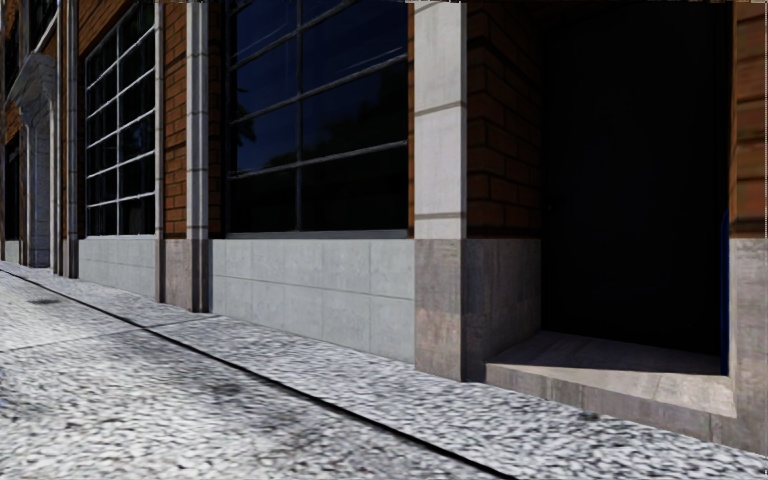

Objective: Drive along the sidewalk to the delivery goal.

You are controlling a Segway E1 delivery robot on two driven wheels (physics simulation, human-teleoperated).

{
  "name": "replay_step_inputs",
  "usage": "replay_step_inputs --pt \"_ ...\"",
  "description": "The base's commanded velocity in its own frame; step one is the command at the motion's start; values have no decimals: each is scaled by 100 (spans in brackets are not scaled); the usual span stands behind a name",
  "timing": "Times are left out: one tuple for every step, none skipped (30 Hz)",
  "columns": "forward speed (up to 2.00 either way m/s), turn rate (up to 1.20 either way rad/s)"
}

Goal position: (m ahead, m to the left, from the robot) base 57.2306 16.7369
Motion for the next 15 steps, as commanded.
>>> replay_step_inputs --pt "134 72" --pt "134 72" --pt "134 72" --pt "134 72" --pt "134 72" --pt "134 72" --pt "134 72" --pt "134 72" --pt "134 72" --pt "134 72" --pt "134 72" --pt "134 72" --pt "134 72" --pt "134 72" --pt "134 72"
